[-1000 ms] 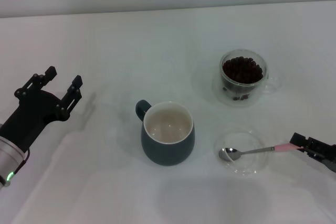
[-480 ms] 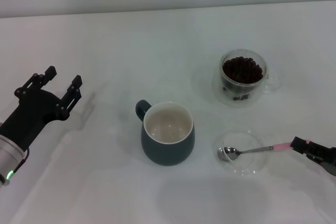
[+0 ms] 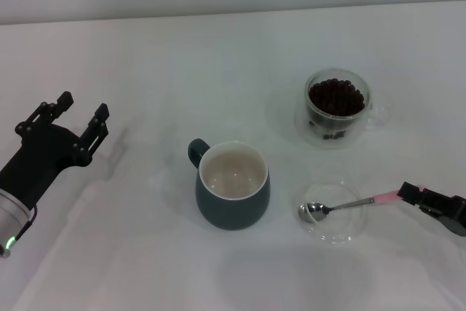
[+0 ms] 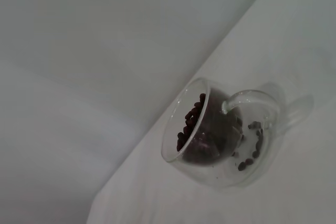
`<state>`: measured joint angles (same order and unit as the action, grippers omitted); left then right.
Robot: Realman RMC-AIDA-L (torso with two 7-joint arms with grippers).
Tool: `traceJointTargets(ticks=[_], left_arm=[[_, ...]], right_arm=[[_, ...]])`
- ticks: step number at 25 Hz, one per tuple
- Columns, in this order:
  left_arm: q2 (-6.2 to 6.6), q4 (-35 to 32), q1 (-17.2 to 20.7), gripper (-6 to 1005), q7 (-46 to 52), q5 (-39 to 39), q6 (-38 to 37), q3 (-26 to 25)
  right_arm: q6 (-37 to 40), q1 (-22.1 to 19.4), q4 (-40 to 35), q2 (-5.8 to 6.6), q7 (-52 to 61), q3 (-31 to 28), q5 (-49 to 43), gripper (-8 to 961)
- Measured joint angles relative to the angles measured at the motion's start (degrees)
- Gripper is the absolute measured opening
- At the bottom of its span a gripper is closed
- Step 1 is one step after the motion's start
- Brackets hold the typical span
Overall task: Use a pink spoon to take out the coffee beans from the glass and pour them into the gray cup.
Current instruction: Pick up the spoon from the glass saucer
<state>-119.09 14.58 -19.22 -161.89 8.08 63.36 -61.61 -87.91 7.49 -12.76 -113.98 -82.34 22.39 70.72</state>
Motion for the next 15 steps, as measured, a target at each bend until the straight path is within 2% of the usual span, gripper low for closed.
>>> traceJointTargets(ticks=[6,12,15], left_arm=[[-0.03,-0.1,0.0,614,0.0,0.0,0.0,0.0],[-0.11,-0.1,0.3,615,0.0,0.0,0.3,0.0],[-0.17,-0.1,0.4,615,0.0,0.0,0.4,0.0]], right_arm=[[0.8,-0.1,0.0,-0.28,-0.6,-0.7,0.6,148],[1.1,0.4,-0.3,-0.33,-0.8,-1.0,0.7,148],[0.5,0.5,-0.5,0.08,-0.8,-0.9,0.6,148]])
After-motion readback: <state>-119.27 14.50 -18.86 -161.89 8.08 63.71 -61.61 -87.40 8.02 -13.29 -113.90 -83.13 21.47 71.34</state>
